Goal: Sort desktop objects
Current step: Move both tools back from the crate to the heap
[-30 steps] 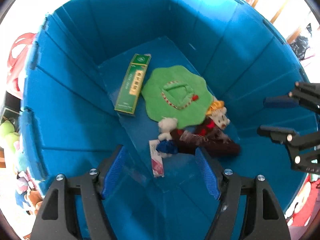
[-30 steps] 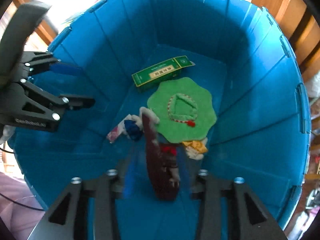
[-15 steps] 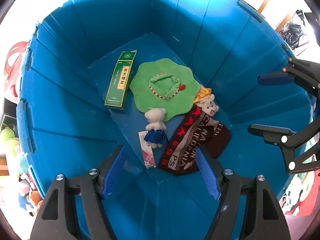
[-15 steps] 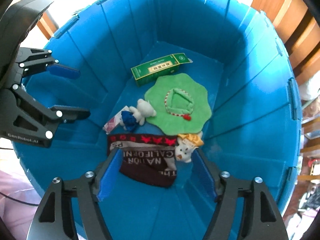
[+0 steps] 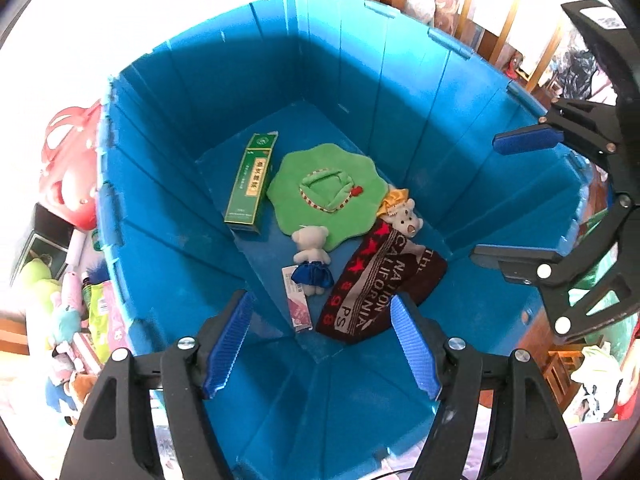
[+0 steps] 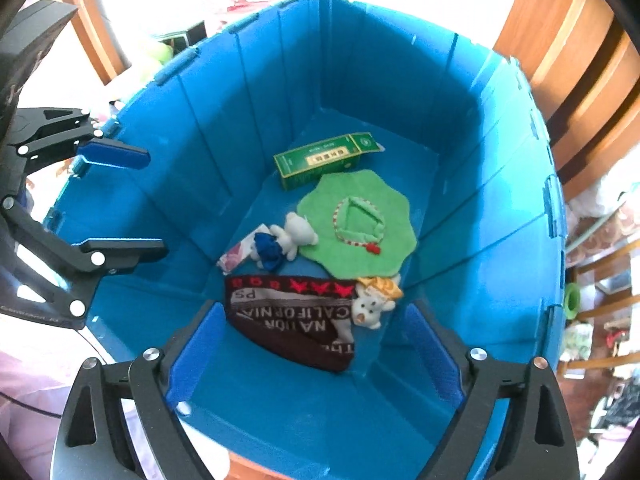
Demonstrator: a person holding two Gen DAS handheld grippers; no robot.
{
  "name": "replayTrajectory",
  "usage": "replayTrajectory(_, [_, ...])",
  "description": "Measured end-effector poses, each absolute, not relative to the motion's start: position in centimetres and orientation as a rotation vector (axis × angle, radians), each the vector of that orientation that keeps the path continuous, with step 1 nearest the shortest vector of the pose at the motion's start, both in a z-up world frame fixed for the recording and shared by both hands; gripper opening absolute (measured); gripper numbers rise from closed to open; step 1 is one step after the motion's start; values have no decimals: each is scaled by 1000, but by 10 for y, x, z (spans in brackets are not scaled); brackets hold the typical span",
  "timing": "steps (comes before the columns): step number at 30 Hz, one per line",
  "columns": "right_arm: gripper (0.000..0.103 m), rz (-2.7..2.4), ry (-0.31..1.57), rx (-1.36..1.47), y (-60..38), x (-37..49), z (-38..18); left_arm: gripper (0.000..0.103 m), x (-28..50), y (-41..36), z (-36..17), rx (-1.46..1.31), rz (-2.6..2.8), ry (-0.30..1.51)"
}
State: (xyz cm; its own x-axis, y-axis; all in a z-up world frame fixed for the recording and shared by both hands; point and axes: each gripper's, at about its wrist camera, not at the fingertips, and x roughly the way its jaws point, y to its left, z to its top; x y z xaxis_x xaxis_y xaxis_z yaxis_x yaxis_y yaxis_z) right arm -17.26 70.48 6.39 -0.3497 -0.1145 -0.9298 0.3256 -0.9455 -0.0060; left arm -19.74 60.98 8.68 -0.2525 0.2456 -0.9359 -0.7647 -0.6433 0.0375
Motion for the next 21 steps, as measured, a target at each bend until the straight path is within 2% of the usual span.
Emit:
replayTrajectory(9, [93,-2437,320,1513,665,-150,91,71,-172,564,120,-1213,2038,636])
replayTrajectory(21, [96,-2437,366,1280,553,-145,117,71,-169,441,135,-1170,2314,555])
